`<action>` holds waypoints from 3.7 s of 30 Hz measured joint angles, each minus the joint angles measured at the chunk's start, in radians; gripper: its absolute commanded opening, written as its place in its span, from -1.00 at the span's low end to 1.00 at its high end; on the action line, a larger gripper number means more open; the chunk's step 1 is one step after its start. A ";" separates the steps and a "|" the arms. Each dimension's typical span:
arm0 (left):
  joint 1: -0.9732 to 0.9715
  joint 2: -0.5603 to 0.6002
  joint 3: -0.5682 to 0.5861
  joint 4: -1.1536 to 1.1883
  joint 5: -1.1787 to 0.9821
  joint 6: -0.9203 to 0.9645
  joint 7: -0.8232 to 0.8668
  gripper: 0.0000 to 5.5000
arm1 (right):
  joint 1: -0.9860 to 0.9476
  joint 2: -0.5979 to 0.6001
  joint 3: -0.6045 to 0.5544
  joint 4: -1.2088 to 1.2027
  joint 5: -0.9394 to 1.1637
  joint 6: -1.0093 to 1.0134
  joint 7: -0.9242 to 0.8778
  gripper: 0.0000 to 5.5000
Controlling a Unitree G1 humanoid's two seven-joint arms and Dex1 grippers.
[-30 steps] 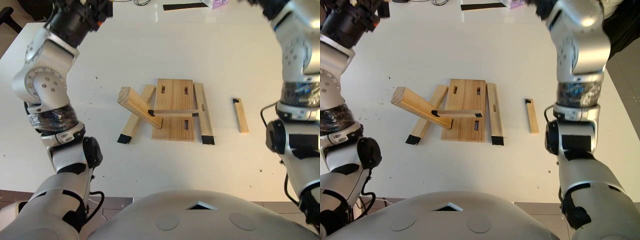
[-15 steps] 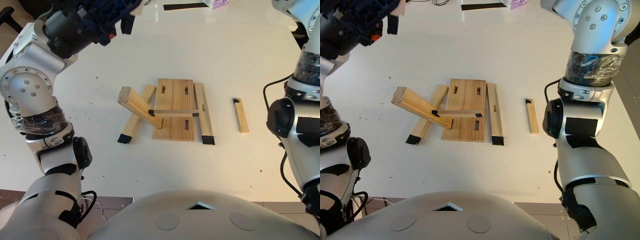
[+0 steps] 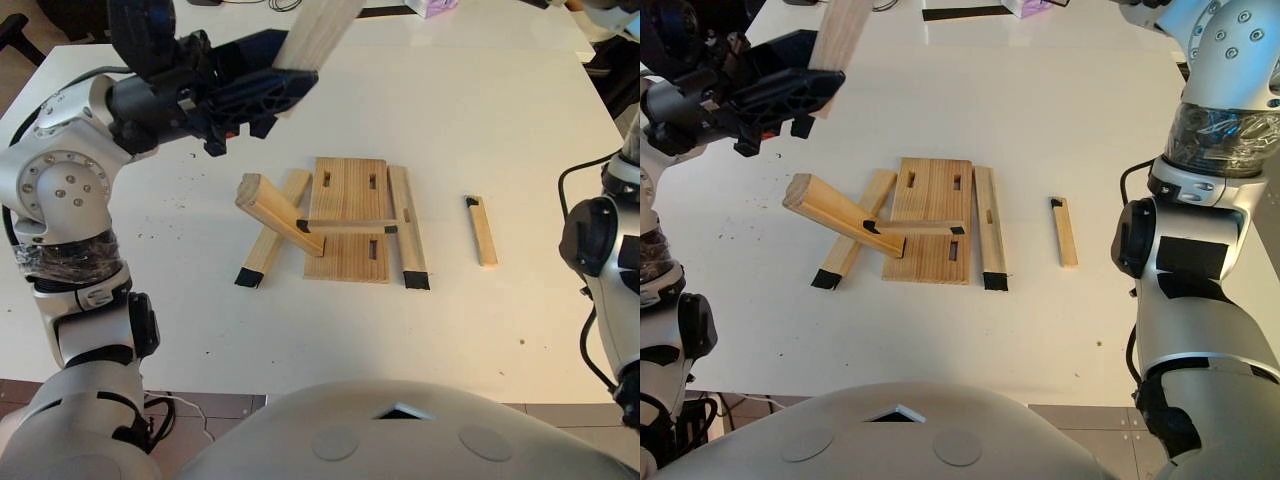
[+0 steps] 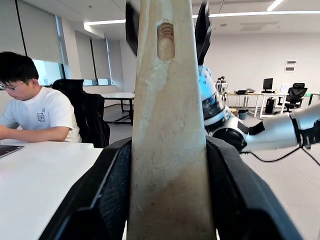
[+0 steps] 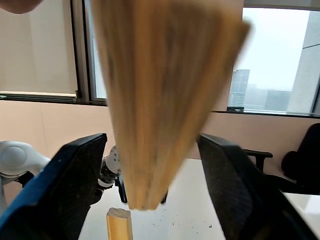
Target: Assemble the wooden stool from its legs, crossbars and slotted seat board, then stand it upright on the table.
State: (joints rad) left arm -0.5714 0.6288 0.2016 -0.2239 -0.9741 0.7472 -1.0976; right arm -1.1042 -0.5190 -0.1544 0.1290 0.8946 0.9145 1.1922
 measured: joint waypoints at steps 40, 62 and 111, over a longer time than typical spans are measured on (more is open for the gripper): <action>0.187 -0.049 0.068 0.241 0.350 -0.283 0.288 0.25 | 0.323 -0.148 0.027 0.000 -0.331 -0.423 -0.073 -0.27; 0.252 -0.341 0.362 0.072 0.441 -0.078 1.271 0.25 | 0.880 -0.312 -0.014 -0.494 -0.156 -0.302 0.053 -0.27; 0.484 -0.495 0.031 -0.486 0.344 -0.069 1.152 0.25 | 0.760 -0.397 0.204 -0.464 -0.306 -0.476 0.134 -0.27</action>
State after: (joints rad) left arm -0.0878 0.1338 0.2330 -0.7096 -0.6299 0.6784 0.0544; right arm -0.3438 -0.9157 0.0492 -0.3353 0.5882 0.4385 1.3261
